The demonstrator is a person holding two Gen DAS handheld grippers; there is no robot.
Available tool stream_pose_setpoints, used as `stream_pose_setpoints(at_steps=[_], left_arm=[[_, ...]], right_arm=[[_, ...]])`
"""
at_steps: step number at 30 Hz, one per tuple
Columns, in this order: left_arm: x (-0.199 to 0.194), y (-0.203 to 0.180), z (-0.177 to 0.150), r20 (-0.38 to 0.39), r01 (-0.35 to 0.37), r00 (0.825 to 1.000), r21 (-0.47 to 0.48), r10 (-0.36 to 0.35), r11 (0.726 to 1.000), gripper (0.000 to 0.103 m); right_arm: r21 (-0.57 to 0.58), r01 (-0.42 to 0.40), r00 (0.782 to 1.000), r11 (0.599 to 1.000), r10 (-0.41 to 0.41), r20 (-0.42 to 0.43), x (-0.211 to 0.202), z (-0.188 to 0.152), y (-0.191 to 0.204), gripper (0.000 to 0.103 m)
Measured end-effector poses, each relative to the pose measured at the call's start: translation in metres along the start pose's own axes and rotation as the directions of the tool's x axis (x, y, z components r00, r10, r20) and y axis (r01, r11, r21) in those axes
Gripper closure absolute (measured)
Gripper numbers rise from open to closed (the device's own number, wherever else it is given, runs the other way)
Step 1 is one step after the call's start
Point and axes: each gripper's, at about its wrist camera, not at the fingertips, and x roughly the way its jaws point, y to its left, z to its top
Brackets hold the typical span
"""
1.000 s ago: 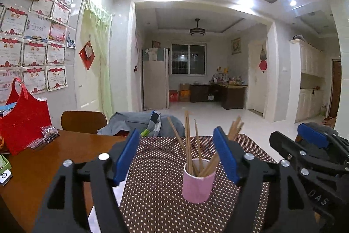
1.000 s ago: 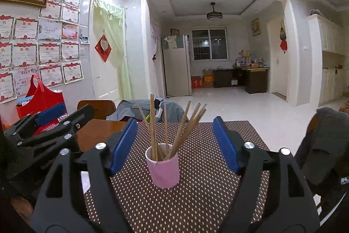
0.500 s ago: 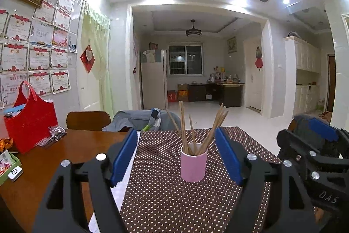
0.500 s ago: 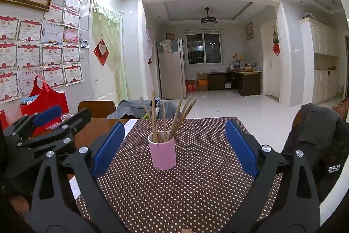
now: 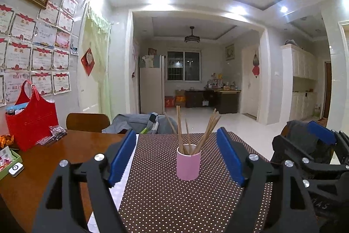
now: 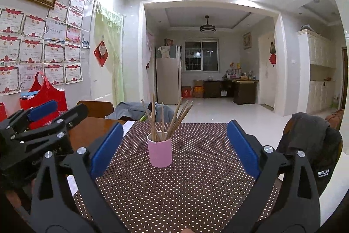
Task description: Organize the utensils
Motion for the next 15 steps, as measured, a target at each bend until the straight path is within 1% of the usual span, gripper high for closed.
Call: stream_pose_setpoints(at_steps=[15], left_arm=[[-0.0061,-0.002,-0.0021,0.011,-0.006,1.0,0.009,0.006,1.0,0.028]], right_arm=[[0.001,0.005,1.0,1.0,-0.005,-0.002,-0.0024,-0.0017,-0.001,0.009]])
